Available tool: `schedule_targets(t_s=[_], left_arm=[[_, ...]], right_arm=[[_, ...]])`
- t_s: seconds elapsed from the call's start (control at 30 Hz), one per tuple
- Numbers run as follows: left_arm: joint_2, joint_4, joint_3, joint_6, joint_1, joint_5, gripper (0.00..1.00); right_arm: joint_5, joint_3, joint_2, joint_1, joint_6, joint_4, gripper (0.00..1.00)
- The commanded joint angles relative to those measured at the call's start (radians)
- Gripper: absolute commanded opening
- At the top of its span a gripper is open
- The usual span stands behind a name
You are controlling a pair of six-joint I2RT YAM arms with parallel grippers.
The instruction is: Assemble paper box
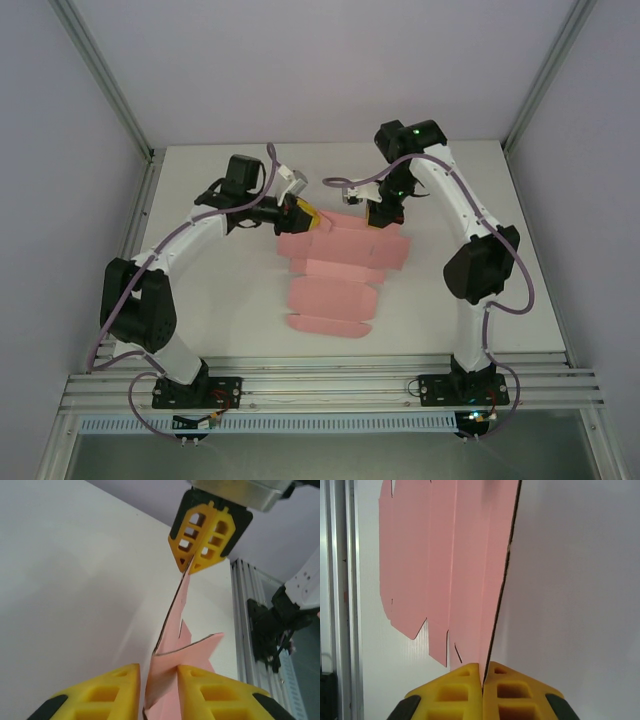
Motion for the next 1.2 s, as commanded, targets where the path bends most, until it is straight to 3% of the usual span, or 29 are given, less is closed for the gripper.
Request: schedule_targets(t_s=[0.0, 0.3, 0.33, 0.37, 0.43, 0.47, 0.53, 0.6, 0.7, 0.97, 1.03, 1.17], left_arm=[[-0.013, 0.211, -0.039, -0.088, -0.026, 0.056, 0.26], [0.019, 0.098, 0.041, -0.057, -0.028, 0.004, 0.25], [0.010, 0.094, 0.035, -0.058, -0.028, -0.021, 0.32], [-0.003, 0.098, 0.023, -0.064, -0.027, -0.061, 0.49], [-0.046, 0.111, -0.015, -0.082, -0.027, -0.182, 0.66], [-0.072, 0.128, -0.039, -0.094, -0.028, -0.258, 0.74], [-0.136, 0.170, -0.097, -0.138, -0.027, -0.458, 0.80], [-0.202, 0.214, -0.151, -0.202, -0.023, -0.661, 1.00], [-0.313, 0.225, -0.219, -0.294, 0.000, -0.838, 1.00], [-0.512, 0.080, -0.351, -0.543, 0.080, -0.958, 1.00], [-0.548, 0.068, -0.421, -0.583, 0.099, -0.946, 1.00], [-0.592, 0.209, -0.586, -0.591, 0.113, -0.740, 1.00]], right_arm=[[-0.148, 0.000, 0.014, 0.027, -0.039, -0.123, 0.00], [-0.175, 0.006, 0.002, 0.032, -0.069, -0.158, 0.00], [-0.170, -0.003, 0.001, 0.033, -0.059, -0.151, 0.00], [-0.161, -0.005, 0.001, 0.031, -0.054, -0.145, 0.00], [-0.129, -0.008, 0.001, 0.029, -0.029, -0.130, 0.00], [-0.115, -0.008, -0.001, 0.028, -0.014, -0.119, 0.00], [-0.097, -0.008, -0.005, 0.017, 0.007, -0.101, 0.00], [-0.103, -0.016, -0.021, -0.004, 0.032, -0.068, 0.00], [-0.141, -0.051, -0.061, -0.045, 0.038, -0.025, 0.00], [-0.206, -0.135, -0.134, -0.110, 0.038, 0.034, 0.00], [-0.216, -0.156, -0.150, -0.118, 0.031, 0.045, 0.00], [-0.250, -0.161, -0.160, -0.139, 0.025, 0.047, 0.00]])
